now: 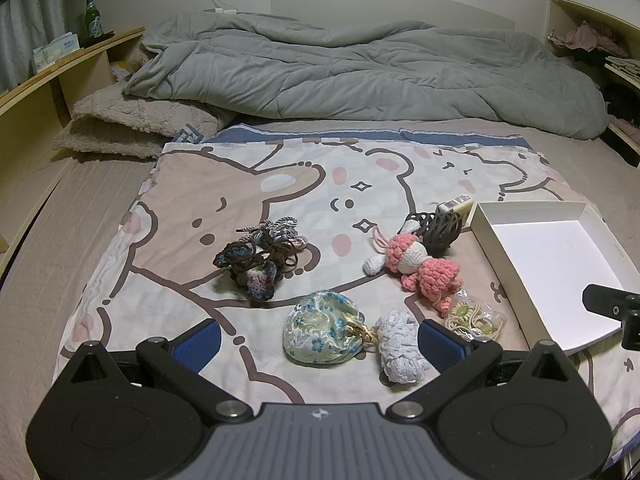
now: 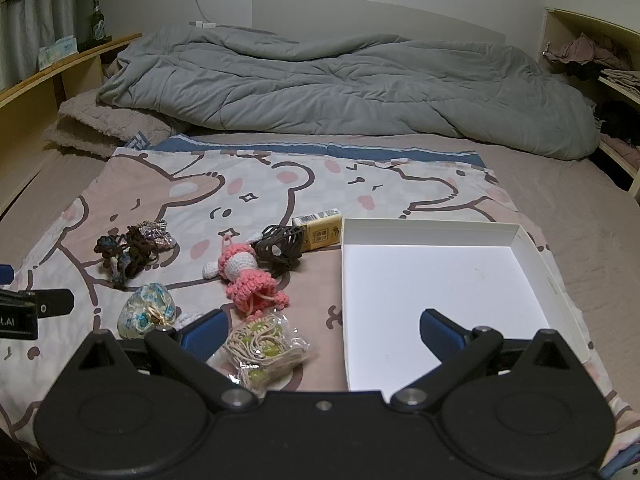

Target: Organize objects

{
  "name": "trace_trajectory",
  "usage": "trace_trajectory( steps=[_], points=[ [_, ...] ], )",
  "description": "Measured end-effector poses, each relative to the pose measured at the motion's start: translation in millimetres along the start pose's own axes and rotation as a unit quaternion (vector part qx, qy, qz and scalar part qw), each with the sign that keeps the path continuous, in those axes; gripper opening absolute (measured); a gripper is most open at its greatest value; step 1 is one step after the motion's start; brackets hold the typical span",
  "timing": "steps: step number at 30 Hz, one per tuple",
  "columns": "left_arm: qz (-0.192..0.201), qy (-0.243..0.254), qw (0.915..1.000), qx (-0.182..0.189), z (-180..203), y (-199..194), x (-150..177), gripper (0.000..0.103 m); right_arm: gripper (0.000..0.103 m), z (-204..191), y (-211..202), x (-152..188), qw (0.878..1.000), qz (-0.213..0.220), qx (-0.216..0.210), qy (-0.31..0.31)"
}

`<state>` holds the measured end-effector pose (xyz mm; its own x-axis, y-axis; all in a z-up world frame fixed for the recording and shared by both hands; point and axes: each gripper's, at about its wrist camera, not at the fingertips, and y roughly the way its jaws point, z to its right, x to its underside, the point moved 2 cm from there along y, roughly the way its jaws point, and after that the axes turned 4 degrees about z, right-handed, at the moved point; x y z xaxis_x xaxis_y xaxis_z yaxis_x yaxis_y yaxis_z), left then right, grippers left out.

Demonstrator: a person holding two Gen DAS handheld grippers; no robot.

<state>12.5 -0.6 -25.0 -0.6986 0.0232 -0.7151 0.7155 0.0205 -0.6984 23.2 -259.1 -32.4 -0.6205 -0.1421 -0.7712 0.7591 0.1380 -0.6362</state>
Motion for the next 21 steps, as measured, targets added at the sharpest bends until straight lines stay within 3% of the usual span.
trace_trajectory(
  steps=[21],
  points=[
    [-0.002,-0.001,1.0,0.001,-1.7,0.4,-0.7,0.103,0.103,0.7,0.8,0.9,1.0,-0.001,0.001,-0.002]
  ],
)
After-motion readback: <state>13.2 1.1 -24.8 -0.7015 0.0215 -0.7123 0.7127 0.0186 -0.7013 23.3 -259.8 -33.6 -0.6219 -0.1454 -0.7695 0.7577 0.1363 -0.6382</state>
